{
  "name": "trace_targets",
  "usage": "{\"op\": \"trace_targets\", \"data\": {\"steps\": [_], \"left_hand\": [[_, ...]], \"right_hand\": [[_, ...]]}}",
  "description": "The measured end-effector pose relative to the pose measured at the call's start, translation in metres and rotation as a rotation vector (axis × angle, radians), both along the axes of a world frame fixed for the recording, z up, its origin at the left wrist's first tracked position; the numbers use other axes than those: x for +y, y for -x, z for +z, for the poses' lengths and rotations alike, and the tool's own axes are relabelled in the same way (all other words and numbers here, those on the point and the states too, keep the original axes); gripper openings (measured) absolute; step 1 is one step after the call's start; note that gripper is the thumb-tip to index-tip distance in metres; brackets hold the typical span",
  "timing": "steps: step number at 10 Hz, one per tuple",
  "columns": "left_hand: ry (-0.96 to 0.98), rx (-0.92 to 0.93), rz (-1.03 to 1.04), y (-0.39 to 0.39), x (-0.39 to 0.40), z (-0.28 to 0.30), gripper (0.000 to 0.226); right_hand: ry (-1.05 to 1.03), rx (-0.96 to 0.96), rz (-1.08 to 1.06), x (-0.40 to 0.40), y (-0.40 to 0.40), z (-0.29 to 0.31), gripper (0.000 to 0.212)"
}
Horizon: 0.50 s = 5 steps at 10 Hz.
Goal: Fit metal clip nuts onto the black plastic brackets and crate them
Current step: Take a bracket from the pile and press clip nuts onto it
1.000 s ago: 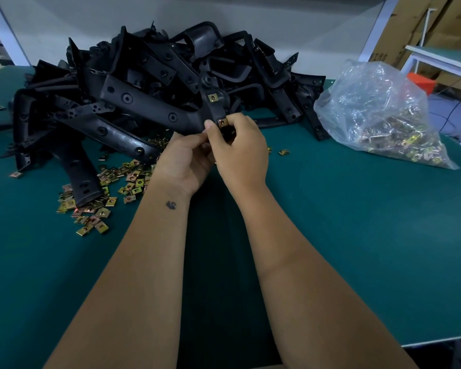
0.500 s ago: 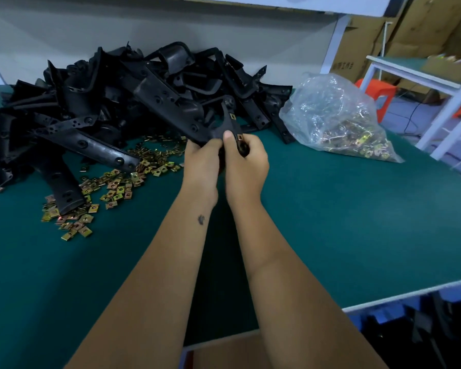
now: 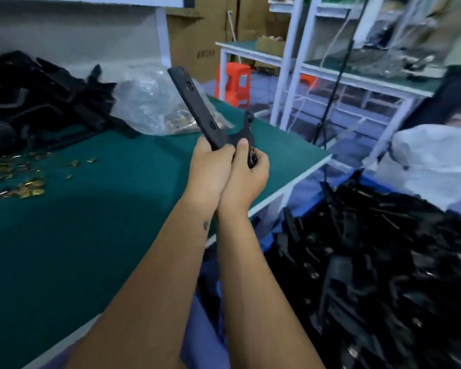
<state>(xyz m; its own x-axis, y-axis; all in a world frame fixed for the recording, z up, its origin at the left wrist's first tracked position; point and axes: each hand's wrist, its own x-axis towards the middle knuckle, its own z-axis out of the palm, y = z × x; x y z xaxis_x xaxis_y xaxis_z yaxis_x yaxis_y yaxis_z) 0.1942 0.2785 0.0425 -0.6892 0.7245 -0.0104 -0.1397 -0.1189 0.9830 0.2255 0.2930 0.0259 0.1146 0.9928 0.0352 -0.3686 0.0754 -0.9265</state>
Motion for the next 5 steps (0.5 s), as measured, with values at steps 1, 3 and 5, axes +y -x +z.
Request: {"op": "trace_targets", "data": {"steps": [1, 3, 5], "left_hand": [[0.050, 0.141, -0.190, -0.059, 0.028, -0.016, 0.014], [0.256, 0.127, -0.560, -0.146, 0.047, -0.075, 0.020], [0.341, 0.039, -0.574, -0.189, 0.048, -0.098, 0.013]], "right_hand": [[0.054, 0.002, -0.256, 0.021, -0.059, -0.018, 0.019], [0.231, -0.043, -0.581, 0.036, -0.153, -0.078, 0.019], [0.316, -0.048, -0.670, 0.049, -0.199, -0.102, 0.021]]}}
